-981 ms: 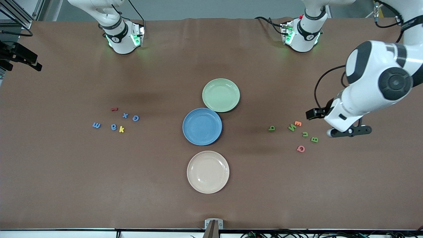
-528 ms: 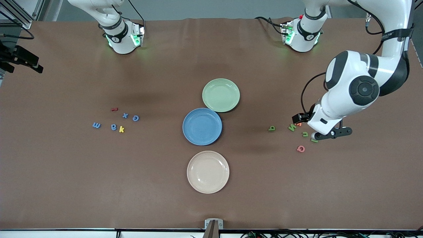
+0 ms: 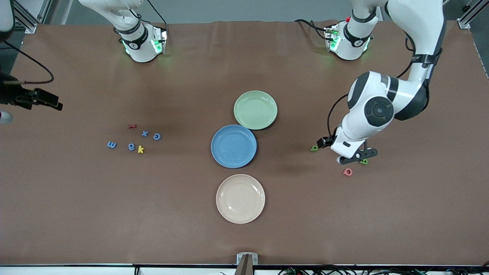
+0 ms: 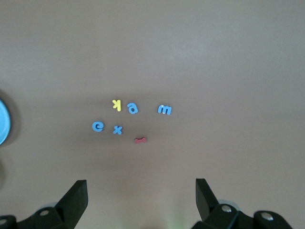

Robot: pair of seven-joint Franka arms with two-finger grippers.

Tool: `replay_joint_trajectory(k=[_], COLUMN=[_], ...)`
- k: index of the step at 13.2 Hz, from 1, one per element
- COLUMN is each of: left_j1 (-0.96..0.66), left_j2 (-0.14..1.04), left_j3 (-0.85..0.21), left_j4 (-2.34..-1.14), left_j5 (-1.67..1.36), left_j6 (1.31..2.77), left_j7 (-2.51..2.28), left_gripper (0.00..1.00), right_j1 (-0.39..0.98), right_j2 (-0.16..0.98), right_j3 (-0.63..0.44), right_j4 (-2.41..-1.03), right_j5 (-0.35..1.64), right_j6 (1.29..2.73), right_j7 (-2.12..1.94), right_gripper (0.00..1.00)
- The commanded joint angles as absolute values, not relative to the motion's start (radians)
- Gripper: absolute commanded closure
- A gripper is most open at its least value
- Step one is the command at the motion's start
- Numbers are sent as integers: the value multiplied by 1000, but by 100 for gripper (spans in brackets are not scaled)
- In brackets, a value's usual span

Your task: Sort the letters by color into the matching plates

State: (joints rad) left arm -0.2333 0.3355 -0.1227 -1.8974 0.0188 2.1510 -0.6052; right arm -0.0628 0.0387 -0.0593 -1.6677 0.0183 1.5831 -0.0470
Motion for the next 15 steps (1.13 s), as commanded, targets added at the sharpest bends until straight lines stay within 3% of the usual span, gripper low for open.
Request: replay_joint_trajectory(k=[1, 4, 7, 13, 15], left_j1=[-239, -268, -278, -296, -291], left_j2=[339, 382, 422, 506, 520], left_j3=[-121, -120, -120, -118, -118], left_j4=[-1971, -2023, -2034, -2033, -2034], left_j5=[12, 21, 40, 52, 52], left_j6=[2259, 2406, 2454, 2525, 2530], left_j7=[-612, -609, -600, -601, -601], left_gripper=[8, 14, 21, 28, 30], right_j1=[-121, -147, -155, -155, -155], right_j2=[74, 95, 97, 98, 132], right_j3=[-48, -48, -46, -48, -48], right_j4=[-1660, -1698, -1828, -2205, -2252], right_j5=[26, 29, 26, 28, 28], right_j6=[1598, 1607, 1756, 2285, 2379], right_j7=[-57, -67, -74, -74, -72], right_gripper=[0, 0, 0, 3, 16])
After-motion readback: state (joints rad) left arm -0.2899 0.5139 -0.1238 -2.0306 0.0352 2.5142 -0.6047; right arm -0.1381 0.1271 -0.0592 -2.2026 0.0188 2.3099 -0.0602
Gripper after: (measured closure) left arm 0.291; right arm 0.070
